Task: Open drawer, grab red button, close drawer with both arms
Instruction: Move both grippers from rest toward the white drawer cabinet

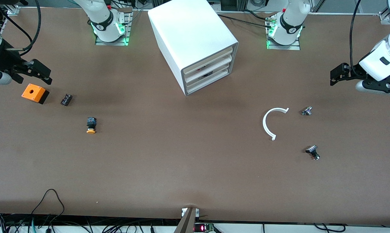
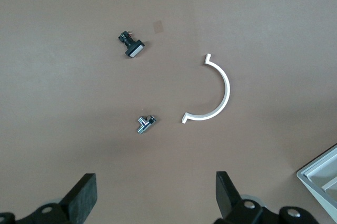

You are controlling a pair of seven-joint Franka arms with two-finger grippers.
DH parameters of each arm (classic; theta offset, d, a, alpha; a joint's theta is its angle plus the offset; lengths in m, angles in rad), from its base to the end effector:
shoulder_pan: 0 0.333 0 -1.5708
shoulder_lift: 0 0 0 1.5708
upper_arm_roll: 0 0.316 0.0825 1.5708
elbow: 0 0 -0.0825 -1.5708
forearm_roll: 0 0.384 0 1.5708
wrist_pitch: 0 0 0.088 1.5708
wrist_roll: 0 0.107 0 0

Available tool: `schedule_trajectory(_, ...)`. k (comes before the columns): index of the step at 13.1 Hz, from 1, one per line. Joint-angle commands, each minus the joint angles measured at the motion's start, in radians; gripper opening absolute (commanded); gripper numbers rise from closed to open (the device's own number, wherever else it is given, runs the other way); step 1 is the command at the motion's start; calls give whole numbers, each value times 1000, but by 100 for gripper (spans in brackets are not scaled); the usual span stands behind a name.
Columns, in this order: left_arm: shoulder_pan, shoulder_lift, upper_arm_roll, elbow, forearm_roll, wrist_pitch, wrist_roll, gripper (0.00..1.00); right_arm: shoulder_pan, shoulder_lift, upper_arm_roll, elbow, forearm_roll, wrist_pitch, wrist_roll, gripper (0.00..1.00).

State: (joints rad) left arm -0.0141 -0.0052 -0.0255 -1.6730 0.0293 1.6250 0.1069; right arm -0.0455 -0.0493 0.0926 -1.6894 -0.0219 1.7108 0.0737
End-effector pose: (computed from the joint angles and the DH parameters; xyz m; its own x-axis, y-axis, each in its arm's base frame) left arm 0.5541 -0.0190 0.5837 0.9880 -0.1475 -0.0457 -0.1487 -0.9886 -0.0246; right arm 0.5504 0.0251 0.6078 0.9971 -0.0234 0.0721 -0.0250 -0.9995 0.0211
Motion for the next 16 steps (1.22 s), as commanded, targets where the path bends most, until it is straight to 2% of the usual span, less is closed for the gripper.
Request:
schedule_trajectory(1,-7,13,7,32,-23,-31,-3,99,-19,8,13,24,5,-25,-11,100)
schedule_trajectory(7,-7,13,7,32,-23,-39,-3,99,-17,6,16,27,7,-48,0,100)
schedule_trajectory(10,-7,13,6,35,-48,-88,2,99,-1,25,31,28,10,-48,-11,100)
schedule_trajectory(13,0,46,7,33,-182,-181,20,99,39,66,44,20,14,-51,-3,100)
schedule_trajectory(15,2,80,10,30,-348,-255,52,99,44,101,45,22,20,-51,3,100)
schedule_trajectory(16,-4,102,7,32,-389,-269,62,99,71,104,47,22,22,-56,14,100)
